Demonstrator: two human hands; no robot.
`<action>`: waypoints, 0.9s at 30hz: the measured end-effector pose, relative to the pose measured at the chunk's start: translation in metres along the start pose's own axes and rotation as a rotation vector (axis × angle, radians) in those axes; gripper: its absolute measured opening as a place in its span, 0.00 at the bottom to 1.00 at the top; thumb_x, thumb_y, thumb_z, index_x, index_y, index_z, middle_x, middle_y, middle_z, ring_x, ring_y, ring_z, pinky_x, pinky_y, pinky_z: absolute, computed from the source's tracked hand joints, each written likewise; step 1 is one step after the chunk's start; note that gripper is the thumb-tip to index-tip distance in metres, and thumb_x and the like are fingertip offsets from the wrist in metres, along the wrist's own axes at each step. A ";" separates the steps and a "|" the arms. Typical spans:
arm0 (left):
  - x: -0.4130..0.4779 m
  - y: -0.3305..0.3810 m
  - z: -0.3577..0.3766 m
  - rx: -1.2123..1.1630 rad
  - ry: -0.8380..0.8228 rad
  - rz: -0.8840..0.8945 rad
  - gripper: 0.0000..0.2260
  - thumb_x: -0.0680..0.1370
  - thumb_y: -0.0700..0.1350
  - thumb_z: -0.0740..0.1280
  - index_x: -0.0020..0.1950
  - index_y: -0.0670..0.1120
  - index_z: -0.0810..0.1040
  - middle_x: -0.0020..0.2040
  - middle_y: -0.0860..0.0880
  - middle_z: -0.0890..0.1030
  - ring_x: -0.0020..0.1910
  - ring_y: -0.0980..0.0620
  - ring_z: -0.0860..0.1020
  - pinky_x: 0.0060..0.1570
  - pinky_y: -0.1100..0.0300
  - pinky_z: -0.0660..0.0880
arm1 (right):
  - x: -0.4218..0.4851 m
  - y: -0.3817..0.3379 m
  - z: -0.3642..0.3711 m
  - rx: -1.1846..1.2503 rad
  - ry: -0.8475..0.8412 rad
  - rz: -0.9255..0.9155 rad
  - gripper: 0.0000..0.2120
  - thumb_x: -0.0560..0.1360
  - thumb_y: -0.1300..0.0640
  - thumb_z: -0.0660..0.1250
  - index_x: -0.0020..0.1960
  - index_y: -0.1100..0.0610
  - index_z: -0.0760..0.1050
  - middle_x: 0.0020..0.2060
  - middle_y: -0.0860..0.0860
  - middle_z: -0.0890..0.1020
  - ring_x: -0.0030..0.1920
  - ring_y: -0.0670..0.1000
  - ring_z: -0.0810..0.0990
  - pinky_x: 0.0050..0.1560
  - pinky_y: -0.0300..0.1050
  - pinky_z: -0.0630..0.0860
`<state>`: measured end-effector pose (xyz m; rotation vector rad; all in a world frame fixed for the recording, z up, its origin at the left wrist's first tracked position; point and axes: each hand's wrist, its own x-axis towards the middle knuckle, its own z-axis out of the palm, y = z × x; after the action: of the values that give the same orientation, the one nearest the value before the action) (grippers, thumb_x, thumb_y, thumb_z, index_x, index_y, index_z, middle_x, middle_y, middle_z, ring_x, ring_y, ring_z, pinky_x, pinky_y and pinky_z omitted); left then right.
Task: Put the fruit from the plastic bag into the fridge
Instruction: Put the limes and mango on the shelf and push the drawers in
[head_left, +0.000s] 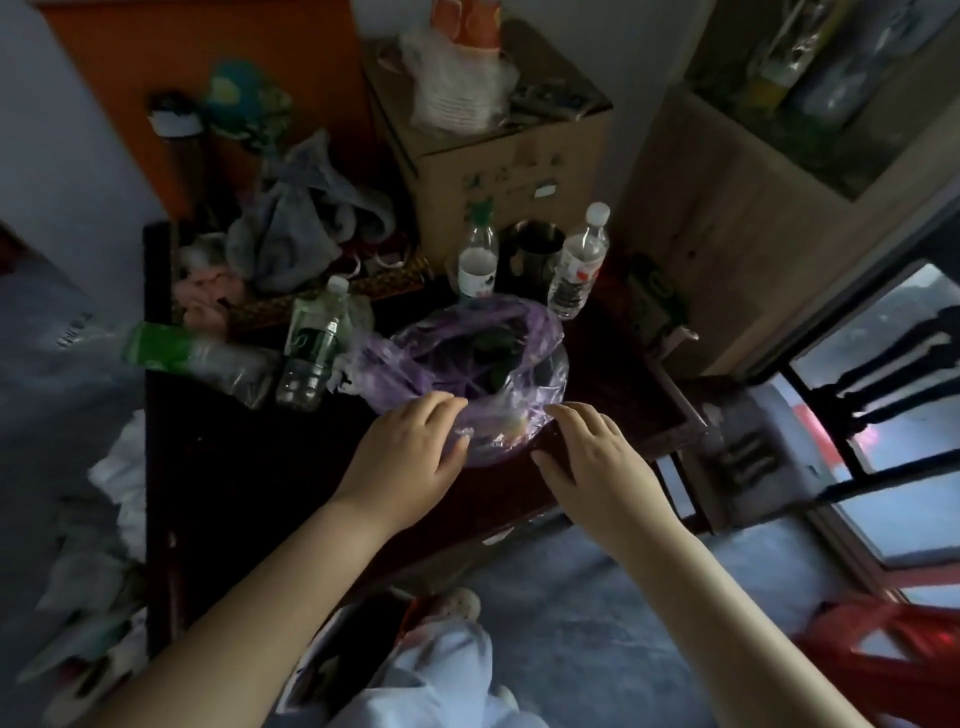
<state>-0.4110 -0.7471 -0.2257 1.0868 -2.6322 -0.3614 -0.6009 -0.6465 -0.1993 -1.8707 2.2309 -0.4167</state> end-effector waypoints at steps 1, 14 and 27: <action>0.008 -0.007 0.004 -0.008 -0.010 -0.006 0.22 0.78 0.54 0.54 0.65 0.43 0.73 0.61 0.48 0.77 0.59 0.48 0.76 0.54 0.53 0.74 | 0.011 0.000 0.002 0.006 0.009 0.005 0.25 0.77 0.46 0.61 0.71 0.56 0.65 0.66 0.49 0.71 0.66 0.53 0.70 0.60 0.45 0.71; 0.133 -0.093 0.074 -0.081 -0.177 -0.006 0.18 0.76 0.44 0.66 0.65 0.45 0.73 0.62 0.48 0.75 0.55 0.47 0.77 0.48 0.55 0.74 | 0.159 0.023 0.070 0.165 -0.194 0.210 0.27 0.76 0.50 0.65 0.71 0.57 0.62 0.67 0.53 0.68 0.69 0.54 0.65 0.65 0.45 0.65; 0.210 -0.112 0.138 -0.150 -0.305 0.119 0.26 0.77 0.42 0.62 0.74 0.46 0.61 0.72 0.46 0.66 0.69 0.46 0.65 0.64 0.52 0.68 | 0.204 0.053 0.135 0.160 -0.265 0.311 0.32 0.74 0.54 0.68 0.73 0.58 0.60 0.70 0.54 0.65 0.71 0.56 0.61 0.69 0.45 0.59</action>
<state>-0.5279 -0.9571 -0.3593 0.8817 -2.8576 -0.7381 -0.6421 -0.8500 -0.3389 -1.3803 2.1838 -0.2662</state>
